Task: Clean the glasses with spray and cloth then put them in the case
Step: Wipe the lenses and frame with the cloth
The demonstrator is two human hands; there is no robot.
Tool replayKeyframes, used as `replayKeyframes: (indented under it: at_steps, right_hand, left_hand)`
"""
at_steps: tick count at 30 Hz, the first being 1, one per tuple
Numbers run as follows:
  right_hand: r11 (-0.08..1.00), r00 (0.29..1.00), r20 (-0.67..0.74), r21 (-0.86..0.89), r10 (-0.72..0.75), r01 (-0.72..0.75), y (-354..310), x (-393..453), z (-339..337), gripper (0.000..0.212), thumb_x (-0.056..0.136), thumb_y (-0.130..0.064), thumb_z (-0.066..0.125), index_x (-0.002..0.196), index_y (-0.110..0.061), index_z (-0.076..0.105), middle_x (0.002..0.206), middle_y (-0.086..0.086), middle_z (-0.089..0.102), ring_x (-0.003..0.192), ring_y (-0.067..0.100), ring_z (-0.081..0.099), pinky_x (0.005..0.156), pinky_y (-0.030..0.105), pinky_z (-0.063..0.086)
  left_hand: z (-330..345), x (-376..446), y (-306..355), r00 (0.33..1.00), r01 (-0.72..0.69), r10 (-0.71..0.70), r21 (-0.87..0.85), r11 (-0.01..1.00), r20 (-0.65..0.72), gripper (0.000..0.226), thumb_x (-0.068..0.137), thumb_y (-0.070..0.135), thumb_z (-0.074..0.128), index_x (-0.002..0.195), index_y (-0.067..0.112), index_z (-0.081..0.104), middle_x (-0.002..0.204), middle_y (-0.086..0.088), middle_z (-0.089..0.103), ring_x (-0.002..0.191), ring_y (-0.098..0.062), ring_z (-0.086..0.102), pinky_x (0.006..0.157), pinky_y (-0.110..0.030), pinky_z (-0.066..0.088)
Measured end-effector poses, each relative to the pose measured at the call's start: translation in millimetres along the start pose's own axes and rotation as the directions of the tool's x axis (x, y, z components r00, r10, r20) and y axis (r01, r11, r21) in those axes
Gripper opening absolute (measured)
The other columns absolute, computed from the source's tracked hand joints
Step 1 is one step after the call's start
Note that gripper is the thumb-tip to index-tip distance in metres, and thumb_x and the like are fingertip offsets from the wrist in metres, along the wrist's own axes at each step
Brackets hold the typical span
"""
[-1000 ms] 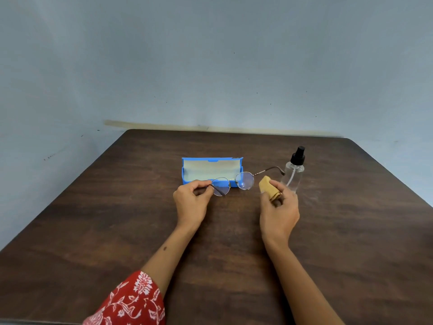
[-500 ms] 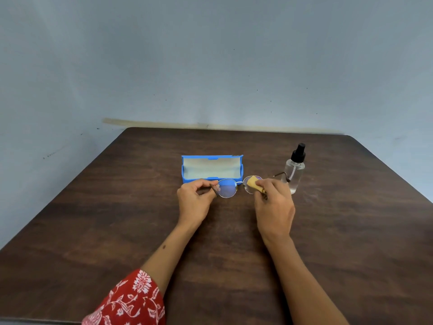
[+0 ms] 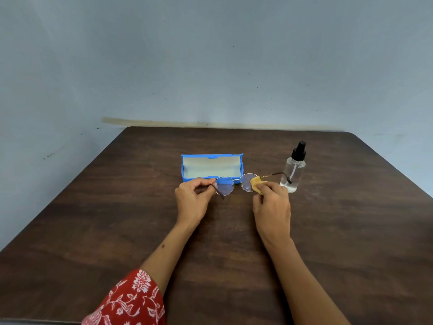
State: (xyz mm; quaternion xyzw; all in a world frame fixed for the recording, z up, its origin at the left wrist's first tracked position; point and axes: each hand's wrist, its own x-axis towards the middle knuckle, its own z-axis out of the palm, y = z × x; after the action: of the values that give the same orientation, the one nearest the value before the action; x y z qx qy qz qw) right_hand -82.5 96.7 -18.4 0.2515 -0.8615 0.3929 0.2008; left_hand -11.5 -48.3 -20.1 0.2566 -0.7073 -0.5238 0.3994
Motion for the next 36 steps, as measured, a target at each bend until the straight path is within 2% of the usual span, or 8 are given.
replayKeyframes:
  at_steps: [5,10,15,20,25,31,36]
  right_hand:
    - [0.995,0.993,0.066,-0.022,-0.100,0.102,-8.8,-4.8,3.7,0.019,0.083,-0.007,0.064,0.099,0.001,0.069,0.102,0.014,0.065,0.097,0.030,0.054,0.073,0.037,0.049]
    - [0.998,0.999,0.021,-0.049,-0.024,0.025,-6.1,-1.4,1.3,0.020,0.088,-0.004,0.057,0.103,0.003,0.067,0.109,0.015,0.063,0.104,0.031,0.052,0.076,0.037,0.048]
    - [0.986,0.983,0.126,-0.081,-0.136,0.147,-10.6,-3.4,4.0,0.022,0.088,-0.005,0.056,0.106,0.002,0.067,0.109,0.013,0.063,0.101,0.030,0.052,0.073,0.039,0.050]
    - [0.997,0.999,0.026,-0.059,-0.045,0.046,-7.1,-0.6,3.8,0.019,0.087,-0.002,0.058,0.102,0.003,0.067,0.106,0.014,0.063,0.101,0.031,0.053,0.072,0.038,0.050]
    - [0.990,0.987,0.112,-0.065,-0.116,0.124,-5.6,1.1,9.0,0.024,0.087,-0.006,0.057,0.109,0.000,0.066,0.109,0.012,0.062,0.100,0.028,0.051,0.075,0.037,0.048]
    - [0.998,0.997,0.066,-0.032,-0.043,0.045,-4.5,1.5,7.1,0.019,0.087,-0.005,0.056,0.101,0.002,0.067,0.109,0.012,0.062,0.102,0.028,0.050,0.074,0.034,0.046]
    - [0.996,0.991,0.110,-0.028,-0.079,0.083,-4.5,0.7,6.2,0.025,0.088,-0.009,0.055,0.109,-0.003,0.066,0.112,0.008,0.061,0.104,0.024,0.048,0.074,0.034,0.046]
  left_hand:
    - [0.4,0.2,-1.1,1.000,-0.019,0.019,0.004,1.000,-0.004,0.012,0.073,0.004,0.077,0.085,0.006,0.075,0.077,0.001,0.072,0.067,0.001,0.068,0.071,-0.018,0.055]
    - [0.3,0.2,-1.1,1.000,-0.020,0.020,-0.002,1.000,0.000,0.012,0.073,0.004,0.077,0.085,0.007,0.075,0.075,0.005,0.071,0.067,0.001,0.068,0.071,-0.017,0.055]
    - [-0.6,0.7,-2.4,1.000,-0.019,0.019,0.003,1.000,-0.003,0.012,0.073,0.005,0.077,0.085,0.007,0.075,0.076,0.005,0.072,0.068,0.000,0.068,0.072,-0.019,0.056]
    - [0.8,1.0,-2.5,1.000,-0.019,0.019,0.012,1.000,0.008,0.013,0.074,0.006,0.077,0.086,0.008,0.075,0.077,0.003,0.072,0.069,0.000,0.068,0.072,-0.017,0.055]
    - [0.1,1.9,-3.2,1.000,-0.027,0.027,0.021,0.999,-0.013,0.012,0.073,0.004,0.076,0.085,0.008,0.075,0.076,0.003,0.072,0.068,0.000,0.067,0.071,-0.016,0.055]
    - [0.6,0.3,-0.8,1.000,-0.020,0.020,0.030,0.999,-0.003,0.012,0.074,0.000,0.074,0.082,0.008,0.075,0.076,0.002,0.072,0.063,0.005,0.065,0.067,-0.011,0.052]
    - [-0.2,1.1,-0.9,1.000,-0.005,0.005,0.021,1.000,0.011,0.013,0.075,0.004,0.075,0.086,0.010,0.075,0.076,0.003,0.072,0.069,-0.002,0.069,0.071,-0.019,0.056]
